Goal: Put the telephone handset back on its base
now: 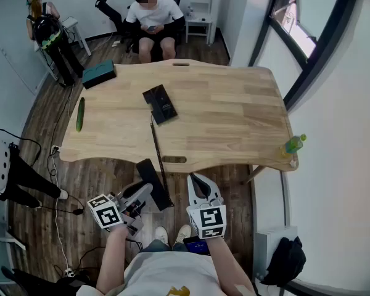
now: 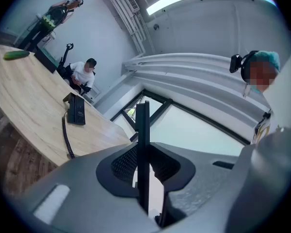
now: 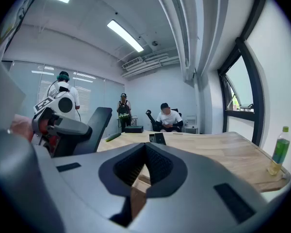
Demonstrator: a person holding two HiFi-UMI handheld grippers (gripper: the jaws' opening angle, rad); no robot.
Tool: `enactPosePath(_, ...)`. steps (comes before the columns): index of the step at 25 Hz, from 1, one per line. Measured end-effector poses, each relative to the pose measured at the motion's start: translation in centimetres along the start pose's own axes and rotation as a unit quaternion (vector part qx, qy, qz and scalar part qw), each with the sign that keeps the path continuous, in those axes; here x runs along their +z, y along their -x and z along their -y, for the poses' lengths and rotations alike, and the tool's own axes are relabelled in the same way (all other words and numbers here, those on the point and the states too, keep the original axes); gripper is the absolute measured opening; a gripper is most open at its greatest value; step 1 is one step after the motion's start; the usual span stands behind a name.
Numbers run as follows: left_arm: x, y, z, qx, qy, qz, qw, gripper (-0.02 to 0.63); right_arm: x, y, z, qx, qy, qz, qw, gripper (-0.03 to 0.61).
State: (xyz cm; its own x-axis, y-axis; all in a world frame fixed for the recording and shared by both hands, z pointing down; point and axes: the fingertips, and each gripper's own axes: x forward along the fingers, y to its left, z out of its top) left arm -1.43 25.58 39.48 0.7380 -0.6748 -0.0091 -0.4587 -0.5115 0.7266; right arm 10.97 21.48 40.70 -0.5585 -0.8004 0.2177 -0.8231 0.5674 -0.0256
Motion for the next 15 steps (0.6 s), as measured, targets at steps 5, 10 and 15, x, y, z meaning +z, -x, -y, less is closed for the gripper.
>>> enactPosePath(5,-0.36,-0.12,0.25,0.000,-0.002,-0.008,1.0000,0.071,0.02,0.35,-0.18,0.000,-0.002,0.000,1.000,0.005)
enactPosePath(10,-0.28,-0.25,0.29,-0.002,0.013,-0.002,0.9999,0.071,0.08,0.60,-0.09,-0.001,-0.001,0.006,1.000,0.005)
enactPosePath(15,-0.22,-0.20,0.51,-0.004,0.017,-0.003,0.9998,0.071,0.23,0.85,0.34,-0.001,-0.026,0.012,1.000,0.005)
